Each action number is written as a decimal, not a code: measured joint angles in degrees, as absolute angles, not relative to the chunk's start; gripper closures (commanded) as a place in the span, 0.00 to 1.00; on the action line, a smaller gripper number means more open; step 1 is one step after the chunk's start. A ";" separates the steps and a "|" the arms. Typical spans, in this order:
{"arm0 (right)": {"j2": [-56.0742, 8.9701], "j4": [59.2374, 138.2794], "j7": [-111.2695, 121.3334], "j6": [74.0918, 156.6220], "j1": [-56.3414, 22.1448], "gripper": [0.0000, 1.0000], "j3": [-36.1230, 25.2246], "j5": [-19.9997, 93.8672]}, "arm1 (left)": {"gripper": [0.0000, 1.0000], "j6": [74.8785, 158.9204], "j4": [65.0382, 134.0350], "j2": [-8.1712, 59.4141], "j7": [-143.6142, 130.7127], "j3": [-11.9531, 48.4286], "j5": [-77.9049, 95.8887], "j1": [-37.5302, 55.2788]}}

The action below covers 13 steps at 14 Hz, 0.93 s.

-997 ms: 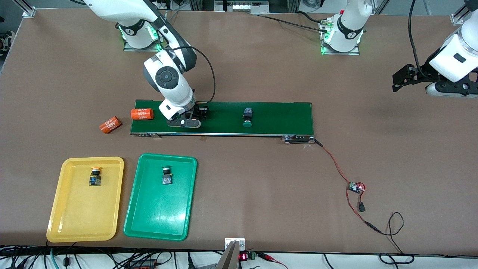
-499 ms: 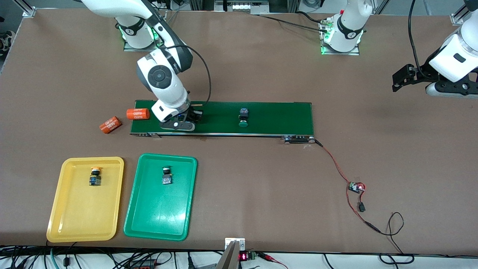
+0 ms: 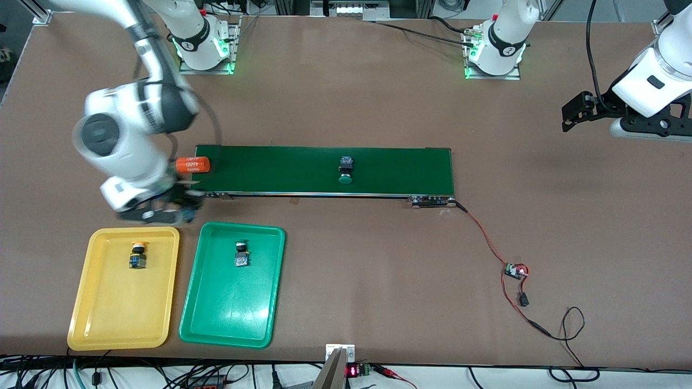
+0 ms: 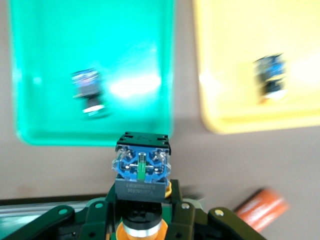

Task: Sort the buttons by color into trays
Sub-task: 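Carry the yellow button into the yellow tray and release it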

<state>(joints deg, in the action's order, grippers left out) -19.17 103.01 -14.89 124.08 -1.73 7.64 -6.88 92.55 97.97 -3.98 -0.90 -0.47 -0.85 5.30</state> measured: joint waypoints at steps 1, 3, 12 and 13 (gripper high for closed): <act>-20.60 101.94 -10.84 124.11 1.04 1.00 7.58 -6.88 | 0.00 92.55 97.95 -3.98 -0.91 -0.46 -0.85 5.30; -23.97 99.97 -6.01 124.24 4.01 1.00 7.57 -6.88 | 0.00 92.55 97.94 -3.98 -0.91 -0.18 -0.85 5.30; -35.26 96.81 -3.23 136.67 8.02 1.00 7.48 -11.90 | 0.00 92.44 97.93 -3.98 -0.93 0.16 -0.85 5.30; -35.42 95.74 -2.30 136.67 8.73 1.00 7.45 -11.91 | 0.00 92.44 97.93 -3.97 -0.94 0.16 -0.85 5.29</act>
<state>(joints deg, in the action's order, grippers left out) -35.42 95.74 -2.30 136.67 8.73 7.45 -11.91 92.44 97.93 -3.97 -0.94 0.16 -0.85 5.29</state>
